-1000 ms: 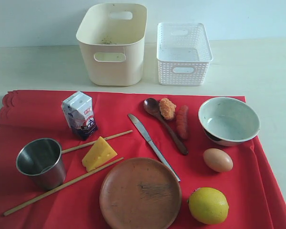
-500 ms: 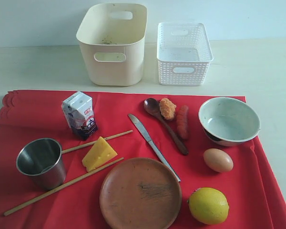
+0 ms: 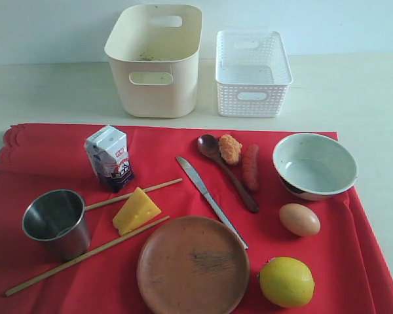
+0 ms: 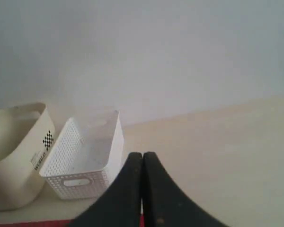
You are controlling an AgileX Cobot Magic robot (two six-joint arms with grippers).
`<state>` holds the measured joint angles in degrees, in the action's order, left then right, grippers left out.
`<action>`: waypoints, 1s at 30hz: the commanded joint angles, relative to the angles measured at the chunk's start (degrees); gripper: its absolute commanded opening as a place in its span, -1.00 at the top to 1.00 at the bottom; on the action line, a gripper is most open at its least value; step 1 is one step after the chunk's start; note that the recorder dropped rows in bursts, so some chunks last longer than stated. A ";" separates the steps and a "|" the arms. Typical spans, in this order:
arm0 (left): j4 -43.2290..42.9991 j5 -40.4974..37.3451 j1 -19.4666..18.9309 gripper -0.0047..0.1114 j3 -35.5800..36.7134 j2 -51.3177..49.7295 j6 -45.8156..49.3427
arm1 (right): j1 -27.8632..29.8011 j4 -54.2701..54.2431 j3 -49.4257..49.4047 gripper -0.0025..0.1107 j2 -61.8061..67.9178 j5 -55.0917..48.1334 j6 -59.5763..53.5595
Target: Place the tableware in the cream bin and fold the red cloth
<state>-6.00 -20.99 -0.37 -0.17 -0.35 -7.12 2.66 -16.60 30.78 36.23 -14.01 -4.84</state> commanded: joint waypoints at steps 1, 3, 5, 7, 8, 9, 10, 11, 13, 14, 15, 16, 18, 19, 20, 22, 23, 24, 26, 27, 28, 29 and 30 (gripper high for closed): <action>0.07 0.39 0.40 0.92 0.17 0.35 0.01 | 0.06 -1.82 4.28 0.96 6.90 -4.81 -6.60; 0.07 0.39 0.40 0.92 0.17 0.35 0.01 | 0.06 -8.41 8.27 0.96 13.16 -11.90 -14.46; 0.07 0.39 0.40 0.92 0.17 0.35 0.01 | 0.06 -17.17 11.15 0.96 19.42 -17.49 -21.65; 0.07 0.39 0.40 0.92 0.17 0.35 0.01 | 0.06 -29.44 12.95 0.96 25.74 -22.10 -31.21; 0.07 0.39 0.40 0.92 0.17 0.35 0.01 | -0.05 -33.91 13.21 0.96 27.77 -23.58 -35.54; 0.07 0.39 0.40 0.92 0.17 0.35 0.01 | -0.59 -37.10 13.30 0.96 29.37 -24.33 -39.34; 0.07 0.39 0.40 0.92 0.17 0.35 0.01 | -1.73 -39.67 13.56 0.96 31.34 -24.81 -43.52; 0.07 0.39 0.40 0.92 0.17 0.35 0.01 | -3.32 -41.20 13.66 0.96 33.29 -24.93 -46.78; 0.07 0.39 0.40 0.92 0.17 0.35 0.01 | -7.04 -43.04 13.66 0.96 36.75 -23.61 -49.37; 0.07 0.39 0.40 0.92 0.17 0.35 0.01 | -9.36 -43.04 13.66 0.95 38.71 -22.11 -49.36; 0.07 0.39 0.40 0.92 0.17 0.35 0.01 | -11.67 -42.92 13.66 0.92 40.69 -20.08 -49.50; 0.07 0.39 0.40 0.92 0.17 0.35 0.01 | -13.41 -42.92 13.66 0.88 42.29 -18.09 -49.50; 0.07 0.39 0.40 0.92 0.17 0.35 0.01 | -17.08 -42.92 13.66 0.74 46.00 -13.74 -49.50; 0.07 0.39 0.40 0.92 0.17 0.35 0.01 | -18.34 -42.92 13.80 0.66 47.69 -12.31 -49.50; 0.07 0.39 0.40 0.92 0.17 0.35 0.01 | -19.67 -42.78 14.32 0.56 49.39 -11.32 -49.50; 0.07 0.39 0.40 0.92 0.17 0.35 0.01 | -21.46 -42.78 16.35 0.40 52.26 -11.08 -49.50; 0.07 0.39 0.40 0.92 0.17 0.35 0.01 | -22.11 -42.78 17.47 0.33 53.52 -11.30 -49.50; 0.07 0.39 0.40 0.92 0.17 0.35 0.01 | -23.06 -42.52 19.31 0.25 55.43 -11.30 -50.18; 0.07 0.39 0.40 0.92 0.17 0.35 0.01 | -24.19 -40.49 22.20 0.18 58.53 -11.30 -51.68; 0.07 0.39 0.40 0.92 0.17 0.35 0.01 | -24.65 -38.79 23.71 0.16 60.41 -11.43 -51.57; 0.07 0.39 0.40 0.92 0.17 0.35 0.01 | -24.66 -37.36 24.83 0.15 62.27 -11.78 -51.57; 0.07 0.39 0.40 0.92 0.17 0.35 0.01 | -24.66 -36.29 26.22 0.14 64.13 -12.57 -51.57; 0.07 0.39 0.40 0.92 0.17 0.35 0.01 | -24.66 -34.71 27.50 0.13 65.86 -13.13 -51.33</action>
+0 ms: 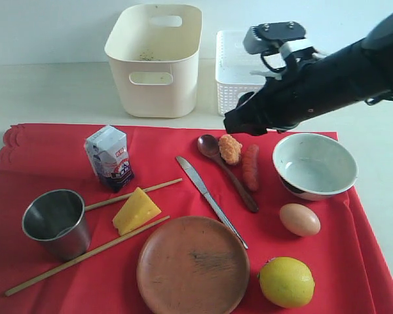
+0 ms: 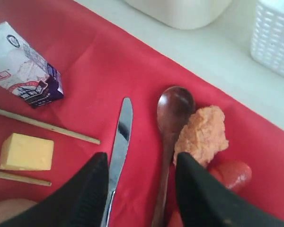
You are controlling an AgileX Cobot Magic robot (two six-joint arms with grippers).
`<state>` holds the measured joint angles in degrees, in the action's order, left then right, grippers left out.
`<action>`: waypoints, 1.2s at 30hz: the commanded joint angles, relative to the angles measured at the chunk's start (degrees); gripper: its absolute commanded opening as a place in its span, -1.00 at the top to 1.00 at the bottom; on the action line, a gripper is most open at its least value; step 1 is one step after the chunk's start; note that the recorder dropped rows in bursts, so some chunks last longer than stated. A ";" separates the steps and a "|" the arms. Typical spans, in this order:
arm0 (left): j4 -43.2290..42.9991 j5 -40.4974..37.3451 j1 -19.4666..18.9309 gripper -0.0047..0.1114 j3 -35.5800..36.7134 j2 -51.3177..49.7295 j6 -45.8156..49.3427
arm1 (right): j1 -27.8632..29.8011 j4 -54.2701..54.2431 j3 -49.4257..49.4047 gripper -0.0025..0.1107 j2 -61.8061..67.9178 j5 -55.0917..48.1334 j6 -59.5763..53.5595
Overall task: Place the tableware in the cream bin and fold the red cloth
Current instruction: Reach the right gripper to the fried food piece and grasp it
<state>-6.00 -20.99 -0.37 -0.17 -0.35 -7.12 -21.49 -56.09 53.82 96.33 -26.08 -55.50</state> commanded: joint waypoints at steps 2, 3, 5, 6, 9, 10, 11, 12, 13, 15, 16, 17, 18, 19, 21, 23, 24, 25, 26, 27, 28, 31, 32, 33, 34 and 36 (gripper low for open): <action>0.07 0.39 0.40 0.92 0.17 0.35 0.01 | -0.51 9.06 6.74 0.10 8.17 -1.08 2.36; 0.07 0.39 0.40 0.92 0.17 0.35 0.01 | -0.51 11.45 7.75 0.08 9.25 -0.96 4.84; 0.07 0.39 0.40 0.92 0.17 0.35 0.01 | -0.51 15.36 9.47 0.01 10.72 -0.96 8.59; 0.07 0.39 0.40 0.92 0.17 0.35 0.01 | -0.51 17.29 10.29 -0.04 11.45 -0.96 10.05; 0.07 0.39 0.40 0.92 0.17 0.35 0.01 | -0.51 19.21 11.88 -0.16 13.65 -1.17 10.85; 0.07 0.39 0.40 0.92 0.17 0.35 0.01 | -0.51 19.21 12.27 -0.19 14.42 -1.17 10.85; 0.07 0.39 0.40 0.92 0.17 0.35 0.01 | -0.51 19.21 12.42 -0.19 14.94 -1.17 10.85; 0.07 0.39 0.40 0.92 0.17 0.35 0.01 | -0.51 19.21 12.42 -0.19 15.58 -1.06 10.57; 0.07 0.39 0.40 0.92 0.17 0.35 0.01 | -0.51 19.21 12.42 -0.19 16.20 -0.94 10.57; 0.07 0.39 0.40 0.92 0.17 0.35 0.01 | -0.51 19.21 12.42 -0.19 17.47 -0.30 10.57; 0.07 0.39 0.40 0.92 0.17 0.35 0.01 | -0.51 19.21 12.42 -0.19 18.16 0.44 10.57; 0.07 0.39 0.40 0.92 0.17 0.35 0.01 | -0.51 19.21 12.42 -0.19 18.59 1.27 10.57; 0.07 0.39 0.40 0.92 0.17 0.35 0.01 | -0.51 19.21 12.42 -0.19 19.33 1.94 10.57; 0.07 0.39 0.40 0.92 0.17 0.35 0.01 | -0.51 19.21 12.42 -0.19 19.78 2.46 10.57; 0.07 0.39 0.40 0.92 0.17 0.35 0.01 | -0.51 19.21 12.42 -0.19 20.38 2.59 10.57; 0.07 0.39 0.40 0.92 0.17 0.35 0.01 | -0.51 19.21 12.42 -0.18 20.64 2.68 10.28; 0.07 0.39 0.40 0.92 0.17 0.35 0.01 | -0.51 19.21 12.42 -0.16 20.64 2.68 9.44; 0.07 0.39 0.40 0.92 0.17 0.35 0.01 | -0.51 19.01 12.42 -0.12 20.64 2.82 8.69; 0.07 0.39 0.40 0.92 0.17 0.35 0.01 | -0.51 18.87 12.42 -0.07 20.64 2.94 8.01; 0.07 0.39 0.40 0.92 0.17 0.35 0.01 | -0.51 18.87 12.42 0.01 20.64 2.94 7.30; 0.07 0.39 0.40 0.92 0.17 0.35 0.01 | -0.51 18.78 12.42 0.09 20.64 2.94 6.95; 0.07 0.39 0.40 0.92 0.17 0.35 0.01 | -0.51 18.78 12.42 0.36 20.64 3.19 6.95; 0.07 0.39 0.40 0.92 0.17 0.35 0.01 | -0.51 18.63 12.42 0.44 20.64 3.34 6.95; 0.07 0.39 0.40 0.92 0.17 0.35 0.01 | -0.51 18.62 12.42 0.52 20.64 3.44 6.95; 0.07 0.39 0.40 0.92 0.17 0.35 0.01 | -0.51 18.53 12.42 0.60 20.64 3.61 6.95; 0.07 0.39 0.40 0.92 0.17 0.35 0.01 | -0.51 17.96 12.42 0.72 20.64 3.76 6.95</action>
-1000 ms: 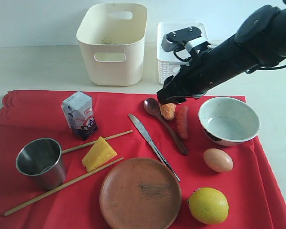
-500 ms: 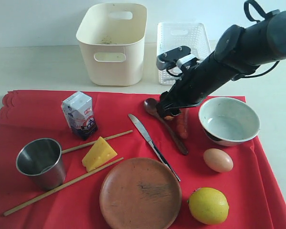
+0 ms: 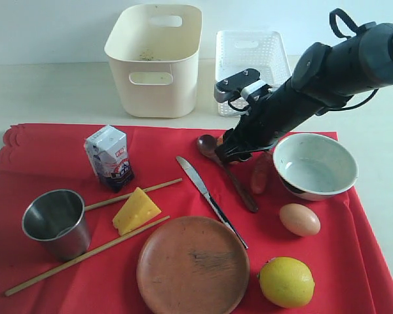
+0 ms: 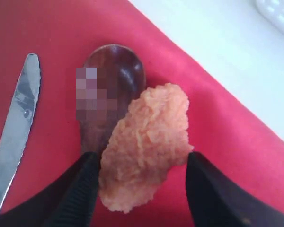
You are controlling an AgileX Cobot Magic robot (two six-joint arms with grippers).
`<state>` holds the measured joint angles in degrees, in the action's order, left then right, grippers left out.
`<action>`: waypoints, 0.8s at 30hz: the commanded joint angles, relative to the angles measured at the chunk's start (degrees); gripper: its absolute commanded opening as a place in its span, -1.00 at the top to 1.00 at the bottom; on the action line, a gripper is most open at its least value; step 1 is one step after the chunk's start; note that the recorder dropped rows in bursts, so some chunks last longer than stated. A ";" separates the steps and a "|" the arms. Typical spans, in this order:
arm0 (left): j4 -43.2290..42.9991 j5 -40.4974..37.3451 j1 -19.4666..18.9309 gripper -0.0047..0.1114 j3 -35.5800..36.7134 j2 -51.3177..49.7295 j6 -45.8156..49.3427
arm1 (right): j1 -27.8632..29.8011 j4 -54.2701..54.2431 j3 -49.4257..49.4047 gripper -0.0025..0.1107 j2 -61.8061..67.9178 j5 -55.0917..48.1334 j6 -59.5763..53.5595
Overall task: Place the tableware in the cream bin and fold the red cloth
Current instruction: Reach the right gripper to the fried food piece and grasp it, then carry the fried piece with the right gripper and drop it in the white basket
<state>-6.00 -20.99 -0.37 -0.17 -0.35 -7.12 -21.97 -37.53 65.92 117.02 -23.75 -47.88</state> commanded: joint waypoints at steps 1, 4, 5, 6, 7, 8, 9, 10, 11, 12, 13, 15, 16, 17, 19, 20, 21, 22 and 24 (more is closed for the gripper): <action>0.07 0.39 0.40 0.92 0.17 0.35 0.01 | -0.03 -1.06 0.32 0.78 -0.05 1.42 -0.67; 0.07 0.39 0.40 0.92 0.17 0.35 0.01 | -0.03 -2.85 0.32 0.93 -0.16 1.10 -0.67; 0.07 0.39 0.40 0.92 0.17 0.35 0.01 | -0.03 -2.88 0.32 0.96 -0.50 0.84 -0.56; 0.07 0.39 0.40 0.92 0.17 0.35 0.01 | -0.03 -2.88 0.32 0.96 -0.77 0.84 -0.56; 0.07 0.39 0.40 0.92 0.17 0.35 0.01 | -0.03 -2.88 0.32 0.96 -1.32 0.59 -0.56; 0.07 0.39 0.40 0.92 0.17 0.35 0.01 | -0.03 -2.88 0.32 0.96 -1.93 0.46 -0.56; 0.07 0.39 0.40 0.92 0.17 0.35 0.01 | -0.03 -2.88 0.32 0.96 -2.53 0.33 -0.56; 0.07 0.39 0.40 0.92 0.17 0.35 0.01 | -0.03 -2.88 0.32 0.96 -3.33 0.33 -0.56; 0.07 0.39 0.40 0.92 0.17 0.35 0.01 | -0.03 -2.88 0.32 0.96 -4.21 0.33 -0.56; 0.07 0.39 0.40 0.92 0.17 0.35 0.01 | -0.03 -2.88 0.32 0.96 -4.95 0.33 -0.56; 0.07 0.39 0.40 0.92 0.17 0.35 0.01 | -0.03 -2.88 0.32 0.96 -6.07 0.33 -0.56; 0.07 0.39 0.40 0.92 0.17 0.35 0.01 | -0.03 -2.88 0.32 0.96 -7.75 0.22 -0.46; 0.07 0.39 0.40 0.92 0.17 0.35 0.01 | -0.03 -2.98 0.32 0.96 -8.68 0.25 -0.46; 0.07 0.39 0.40 0.92 0.17 0.35 0.01 | -0.03 -2.97 0.32 0.96 -9.57 0.25 -0.46; 0.07 0.39 0.40 0.92 0.17 0.35 0.01 | -0.03 -2.97 0.32 0.96 -11.33 0.37 -0.46; 0.07 0.39 0.40 0.92 0.17 0.35 0.01 | -0.03 -2.97 0.32 0.96 -12.05 0.50 -0.46; 0.07 0.39 0.40 0.92 0.17 0.35 0.01 | -0.03 -2.97 0.32 0.96 -12.73 1.06 -0.46; 0.07 0.39 0.40 0.92 0.17 0.35 0.01 | -0.03 -2.97 0.32 0.96 -13.69 1.59 -0.46; 0.07 0.39 0.40 0.92 0.17 0.35 0.01 | -0.03 -4.11 0.32 0.96 -14.91 3.77 -0.46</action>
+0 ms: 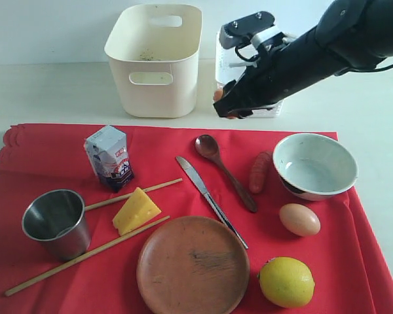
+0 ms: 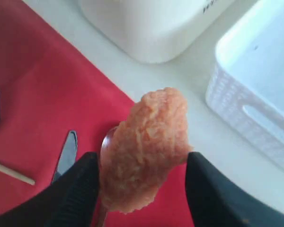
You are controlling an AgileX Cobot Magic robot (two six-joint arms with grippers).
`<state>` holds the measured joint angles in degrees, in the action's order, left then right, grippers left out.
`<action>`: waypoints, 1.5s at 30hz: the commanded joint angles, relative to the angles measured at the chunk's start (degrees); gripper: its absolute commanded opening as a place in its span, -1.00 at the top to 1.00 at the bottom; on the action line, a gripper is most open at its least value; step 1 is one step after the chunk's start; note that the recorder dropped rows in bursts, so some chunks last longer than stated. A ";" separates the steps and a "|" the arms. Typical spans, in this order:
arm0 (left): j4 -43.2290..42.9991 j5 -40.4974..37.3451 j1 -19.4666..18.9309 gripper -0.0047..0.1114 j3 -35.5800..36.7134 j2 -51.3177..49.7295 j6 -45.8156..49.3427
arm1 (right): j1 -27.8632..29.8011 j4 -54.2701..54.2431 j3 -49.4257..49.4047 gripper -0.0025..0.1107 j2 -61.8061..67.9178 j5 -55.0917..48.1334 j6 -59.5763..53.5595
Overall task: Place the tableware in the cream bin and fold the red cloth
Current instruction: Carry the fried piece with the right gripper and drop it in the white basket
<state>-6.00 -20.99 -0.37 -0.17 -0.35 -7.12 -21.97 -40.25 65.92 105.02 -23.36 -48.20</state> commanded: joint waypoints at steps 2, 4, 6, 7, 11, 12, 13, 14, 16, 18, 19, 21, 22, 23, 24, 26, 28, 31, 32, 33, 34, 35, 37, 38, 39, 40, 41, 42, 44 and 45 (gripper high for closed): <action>0.07 0.39 0.40 0.92 0.17 0.35 0.01 | -0.03 -1.81 0.55 0.96 -3.79 5.89 -0.15; 0.07 0.39 0.40 0.92 0.17 0.35 0.01 | -0.03 -1.71 2.11 0.96 -3.81 6.76 -0.15; 0.07 0.39 0.40 0.92 0.17 0.35 0.01 | -0.03 -1.73 4.20 0.96 -3.26 8.01 -0.15; 0.07 0.39 0.40 0.92 0.17 0.35 0.01 | -0.03 -1.73 5.44 0.96 -2.78 8.86 -0.15; 0.07 0.39 0.40 0.92 0.17 0.35 0.01 | 0.51 -1.73 10.74 0.96 1.24 12.01 0.70; 0.07 0.39 0.40 0.92 0.17 0.35 0.01 | 0.90 -1.73 12.50 0.96 2.77 12.13 1.81; 0.07 0.39 0.40 0.92 0.17 0.35 0.01 | 1.31 -1.73 14.32 0.96 4.34 12.13 2.86; 0.07 0.39 0.40 0.92 0.17 0.35 0.01 | 1.75 -1.73 16.09 0.96 5.95 12.13 3.95; 0.07 0.39 0.40 0.92 0.17 0.35 0.01 | 2.41 -1.73 19.39 0.96 8.65 11.76 4.84; 0.07 0.39 0.40 0.92 0.17 0.35 0.01 | 2.87 -1.55 22.12 0.96 11.16 11.49 4.84; 0.07 0.39 0.40 0.92 0.17 0.35 0.01 | 3.17 -1.55 23.43 0.96 12.49 11.95 4.84; 0.07 0.39 0.40 0.92 0.17 0.35 0.01 | 3.60 -1.55 25.50 0.96 14.82 12.88 4.94; 0.07 0.39 0.40 0.92 0.17 0.35 0.01 | 3.92 -1.55 26.46 0.96 15.97 13.21 4.94; 0.07 0.39 0.40 0.92 0.17 0.35 0.01 | 4.07 -1.55 27.18 0.96 17.02 13.73 4.94; 0.07 0.39 0.40 0.92 0.17 0.35 0.01 | 4.17 -1.55 27.56 0.96 17.85 14.37 4.94; 0.07 0.39 0.40 0.92 0.17 0.35 0.01 | 4.17 -1.66 27.62 0.96 18.78 15.31 4.94; 0.07 0.39 0.40 0.92 0.17 0.35 0.01 | 4.17 -1.78 27.62 0.94 19.00 14.60 5.50; 0.07 0.39 0.40 0.92 0.17 0.35 0.01 | 3.96 -1.78 27.62 0.80 18.69 13.56 7.80; 0.07 0.39 0.40 0.92 0.17 0.35 0.01 | 3.99 -1.78 27.62 0.70 18.22 12.77 8.45; 0.07 0.39 0.40 0.92 0.17 0.35 0.01 | 3.99 -1.78 27.62 0.60 17.70 12.01 9.19; 0.07 0.39 0.40 0.92 0.17 0.35 0.01 | 3.99 -1.19 27.62 0.49 17.03 10.57 10.17; 0.07 0.39 0.40 0.92 0.17 0.35 0.01 | 3.99 -0.23 27.62 0.39 16.11 8.31 10.64; 0.07 0.39 0.40 0.92 0.17 0.35 0.01 | 3.99 5.76 27.62 0.22 12.59 -1.66 10.86; 0.07 0.39 0.40 0.92 0.17 0.35 0.01 | 3.99 7.36 27.62 0.20 11.37 -4.41 11.52; 0.07 0.39 0.40 0.92 0.17 0.35 0.01 | 3.99 11.43 27.62 0.21 9.22 -8.80 14.07; 0.07 0.39 0.40 0.92 0.17 0.35 0.01 | 3.99 14.24 27.62 0.22 8.13 -10.31 16.58; 0.07 0.39 0.40 0.92 0.17 0.35 0.01 | 3.99 18.90 27.62 0.22 6.10 -13.06 20.86; 0.07 0.39 0.40 0.92 0.17 0.35 0.01 | 3.99 20.47 27.62 0.22 5.17 -14.88 22.35; 0.07 0.39 0.40 0.92 0.17 0.35 0.01 | 3.99 21.42 27.51 0.22 2.83 -21.46 23.24; 0.07 0.39 0.40 0.92 0.17 0.35 0.01 | 3.99 21.32 27.51 0.22 2.16 -24.27 23.24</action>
<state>-6.00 -20.99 -0.37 -0.17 -0.35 -7.12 -17.91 -19.89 92.87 108.86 -42.64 -25.94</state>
